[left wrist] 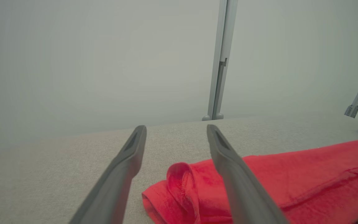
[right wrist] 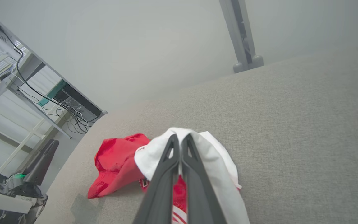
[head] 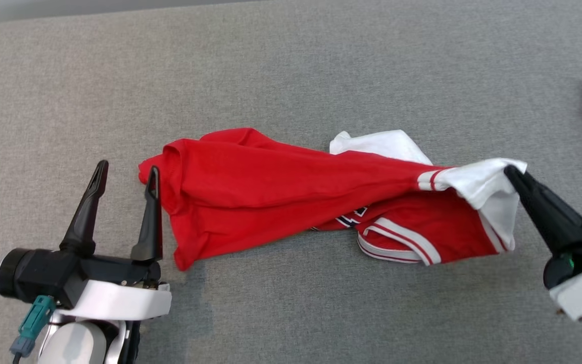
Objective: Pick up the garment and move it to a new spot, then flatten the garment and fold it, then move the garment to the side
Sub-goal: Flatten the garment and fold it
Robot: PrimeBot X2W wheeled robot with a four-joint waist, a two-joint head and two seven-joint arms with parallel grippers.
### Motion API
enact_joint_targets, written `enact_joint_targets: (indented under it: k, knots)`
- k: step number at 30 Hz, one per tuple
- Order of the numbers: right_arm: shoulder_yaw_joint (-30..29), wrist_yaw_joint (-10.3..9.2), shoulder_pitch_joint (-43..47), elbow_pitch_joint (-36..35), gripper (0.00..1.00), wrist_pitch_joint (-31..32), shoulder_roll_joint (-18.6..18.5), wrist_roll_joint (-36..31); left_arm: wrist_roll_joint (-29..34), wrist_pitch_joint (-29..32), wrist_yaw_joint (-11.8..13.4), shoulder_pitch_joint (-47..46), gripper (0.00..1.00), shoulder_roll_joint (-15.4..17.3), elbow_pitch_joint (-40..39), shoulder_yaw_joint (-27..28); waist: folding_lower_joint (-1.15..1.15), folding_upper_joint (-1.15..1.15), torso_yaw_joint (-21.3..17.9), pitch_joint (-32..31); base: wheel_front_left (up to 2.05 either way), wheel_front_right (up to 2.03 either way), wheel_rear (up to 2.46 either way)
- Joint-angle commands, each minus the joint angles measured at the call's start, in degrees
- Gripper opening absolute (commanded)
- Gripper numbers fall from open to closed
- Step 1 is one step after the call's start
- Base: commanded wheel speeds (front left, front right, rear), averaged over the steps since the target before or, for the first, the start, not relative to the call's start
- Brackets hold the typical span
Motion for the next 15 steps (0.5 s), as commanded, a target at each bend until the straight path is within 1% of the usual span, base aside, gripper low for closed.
enact_joint_targets:
  k: [1, 5, 6, 7, 8, 12, 13, 14, 15]
  knots:
    - [-1.0, 0.0, -3.5, 4.0, 0.0, 1.4, -0.1, 1.5, -0.4, -0.4, -0.6, -1.8, 1.0, -0.3, 0.3, -0.4, 0.0, 0.0, 1.1, 1.0, 0.0, 0.0, 0.0]
    - [-2.5, 0.0, -10.1, 13.8, 0.0, 2.2, -1.4, 0.9, -0.5, -0.8, -1.4, -3.5, 1.0, -0.9, 1.1, -1.2, 0.0, 0.0, 3.3, 2.7, 0.0, 0.0, 0.0]
    - [-2.5, 0.0, -10.1, 13.8, 0.0, 2.2, -1.4, 0.9, -0.5, -0.8, -1.4, -3.5, 1.0, -0.9, 1.1, -1.2, 0.0, 0.0, 3.3, 2.7, 0.0, 0.0, 0.0]
    - [-2.8, 0.01, -13.2, 18.4, 0.0, 1.2, -2.1, 0.5, -0.6, -0.9, -1.7, -4.0, 1.0, -1.3, 1.8, -1.6, 0.0, 0.0, 4.3, 3.4, 0.0, 0.0, 0.0]
    - [-2.8, 0.01, -13.2, 18.4, 0.0, 1.2, -2.1, 0.5, -0.6, -0.9, -1.7, -4.0, 1.0, -1.3, 1.8, -1.6, 0.0, 0.0, 4.3, 3.4, 0.0, 0.0, 0.0]
    - [-2.1, 0.0, -17.5, 26.2, 0.0, -1.7, -3.1, 0.6, -0.8, -1.4, -2.4, -5.0, 1.0, -2.1, 3.2, -2.0, 0.0, 0.0, 5.8, 4.3, 0.0, 0.0, 0.0]
    - [-1.7, 0.0, -18.2, 27.5, 0.2, -2.8, -3.4, 0.4, -0.8, -1.5, -2.5, -5.2, 1.0, -2.2, 3.5, -2.0, 0.0, 0.0, 6.1, 4.3, 0.0, 0.0, 0.0]
    - [-1.5, 0.0, -18.9, 28.7, 0.75, -4.0, -3.4, 0.8, -0.8, -1.7, -2.5, -5.4, 1.0, -2.3, 3.8, -2.0, 0.0, 0.0, 6.2, 4.4, 0.0, 0.0, 0.0]
    - [-1.2, 0.01, -19.2, 29.7, 1.0, -5.2, -3.5, 1.2, -0.7, -1.8, -2.6, -5.6, 1.0, -2.4, 4.1, -2.1, 0.0, 0.0, 6.3, 4.3, 0.0, 0.0, 0.0]
